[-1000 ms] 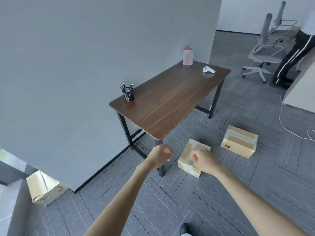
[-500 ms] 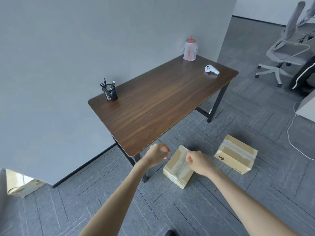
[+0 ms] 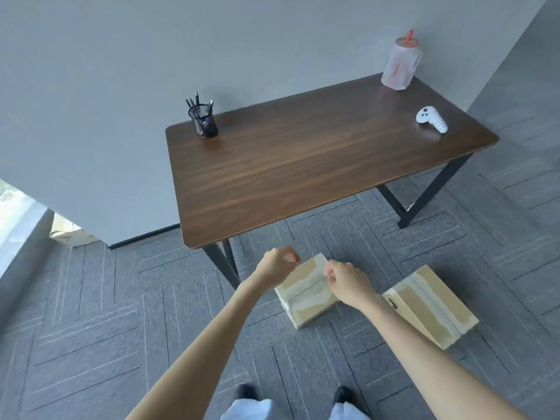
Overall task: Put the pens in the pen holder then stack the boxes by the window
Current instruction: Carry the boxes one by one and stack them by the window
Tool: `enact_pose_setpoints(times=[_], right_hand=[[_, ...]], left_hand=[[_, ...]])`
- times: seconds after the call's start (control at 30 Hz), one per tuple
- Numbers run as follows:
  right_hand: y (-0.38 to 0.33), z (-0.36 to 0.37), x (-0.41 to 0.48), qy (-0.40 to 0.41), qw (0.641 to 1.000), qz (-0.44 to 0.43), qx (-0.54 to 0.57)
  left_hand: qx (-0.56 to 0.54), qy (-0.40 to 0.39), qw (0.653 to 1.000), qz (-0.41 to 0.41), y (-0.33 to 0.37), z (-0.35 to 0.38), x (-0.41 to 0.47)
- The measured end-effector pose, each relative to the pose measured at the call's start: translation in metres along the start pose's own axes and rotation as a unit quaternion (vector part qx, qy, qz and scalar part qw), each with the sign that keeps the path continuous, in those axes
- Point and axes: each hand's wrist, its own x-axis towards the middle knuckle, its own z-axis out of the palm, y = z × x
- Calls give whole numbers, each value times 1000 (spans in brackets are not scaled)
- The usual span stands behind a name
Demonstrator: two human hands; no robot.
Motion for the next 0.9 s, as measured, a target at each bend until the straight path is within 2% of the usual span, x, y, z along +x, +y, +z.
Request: enact_pose_setpoints(times=[0.2,0.3,0.47,0.77,0.83,0.9], right_hand=[[60,46,29,-46,998,9,43],[88,81,55,-34,997,26,65],[145,175,110,-39,995,59,64],[246,377,214,-56,980,143,123],[263,412,236,-56,973,168,150],[276,439,256,-49,951,201,232]], left_hand=[[-3,23,998,-50,-27,61,40],[-2,33,998,-61,-62,92,72],[19,31,997,-74,-154,161,140],[144,8,987,-77,-327,278,263],[188,2,979,-84,-357,299,286],[210,-4,973,-97,-384,319,309]])
